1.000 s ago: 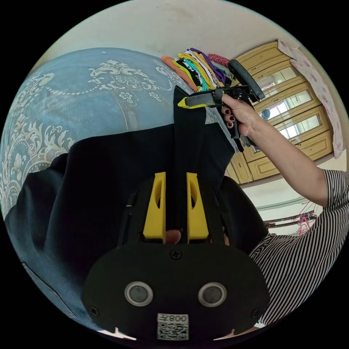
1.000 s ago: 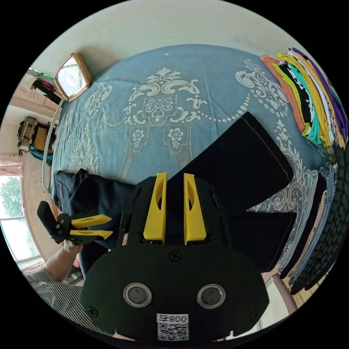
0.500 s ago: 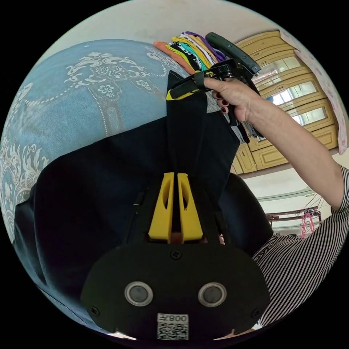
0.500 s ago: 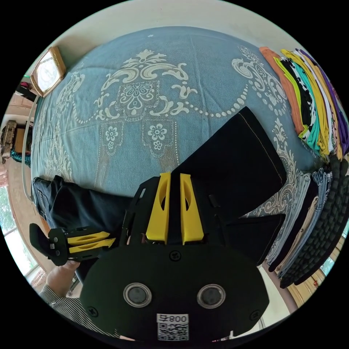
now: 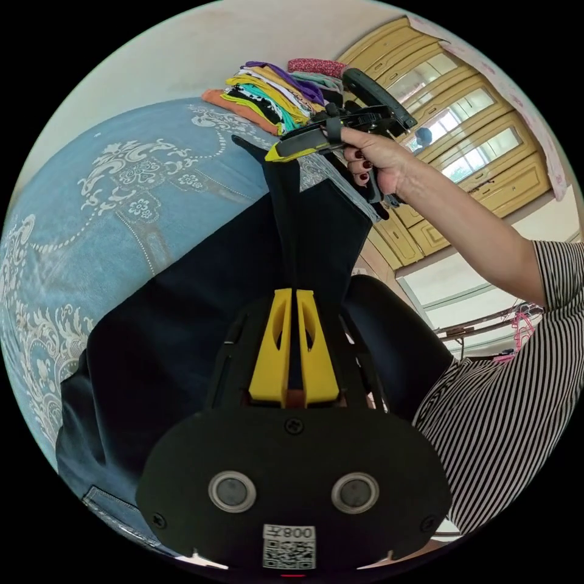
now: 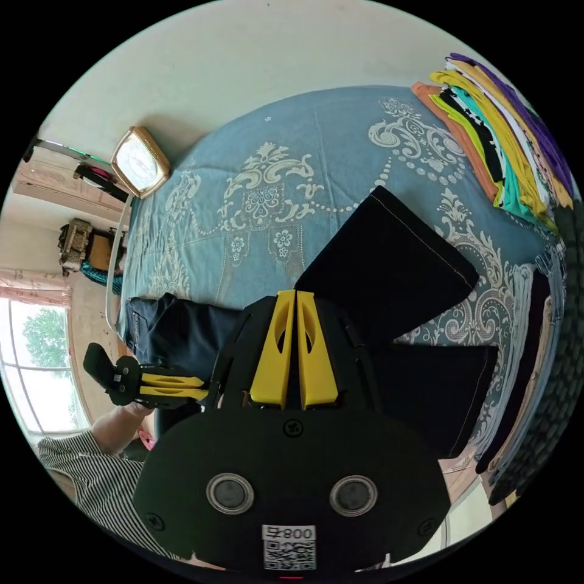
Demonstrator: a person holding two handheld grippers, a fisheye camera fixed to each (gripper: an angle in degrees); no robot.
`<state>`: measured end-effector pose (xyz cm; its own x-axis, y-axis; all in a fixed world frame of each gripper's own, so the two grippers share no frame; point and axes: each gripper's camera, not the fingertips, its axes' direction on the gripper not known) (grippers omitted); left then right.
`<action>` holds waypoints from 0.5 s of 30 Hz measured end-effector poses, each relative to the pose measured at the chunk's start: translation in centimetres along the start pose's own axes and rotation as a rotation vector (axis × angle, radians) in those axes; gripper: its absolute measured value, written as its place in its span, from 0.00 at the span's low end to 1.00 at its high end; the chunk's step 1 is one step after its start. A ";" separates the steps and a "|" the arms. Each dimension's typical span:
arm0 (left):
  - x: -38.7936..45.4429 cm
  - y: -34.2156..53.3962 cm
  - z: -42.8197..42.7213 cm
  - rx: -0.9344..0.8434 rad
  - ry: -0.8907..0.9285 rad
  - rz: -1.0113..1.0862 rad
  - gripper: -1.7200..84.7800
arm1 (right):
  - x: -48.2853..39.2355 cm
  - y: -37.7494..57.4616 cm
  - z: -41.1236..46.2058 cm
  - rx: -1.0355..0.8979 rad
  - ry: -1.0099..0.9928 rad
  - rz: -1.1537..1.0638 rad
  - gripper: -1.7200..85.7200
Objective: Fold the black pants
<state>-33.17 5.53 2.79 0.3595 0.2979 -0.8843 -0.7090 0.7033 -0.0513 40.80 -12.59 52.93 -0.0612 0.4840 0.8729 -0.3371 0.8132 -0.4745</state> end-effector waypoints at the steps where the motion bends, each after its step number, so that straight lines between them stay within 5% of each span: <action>1: 0.3 -0.2 0.3 -0.004 -0.007 0.015 0.04 | 0.2 1.9 -2.5 0.040 -0.035 0.001 0.02; 15: 5.2 -6.1 11.0 -0.278 -0.190 0.273 0.04 | 2.3 23.0 -14.6 0.195 -0.199 0.169 0.02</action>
<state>-20.29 9.92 3.62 0.2231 0.5811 -0.7827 -0.9209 0.3890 0.0264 46.66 11.98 42.35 -0.3080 0.5183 0.7978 -0.4789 0.6402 -0.6007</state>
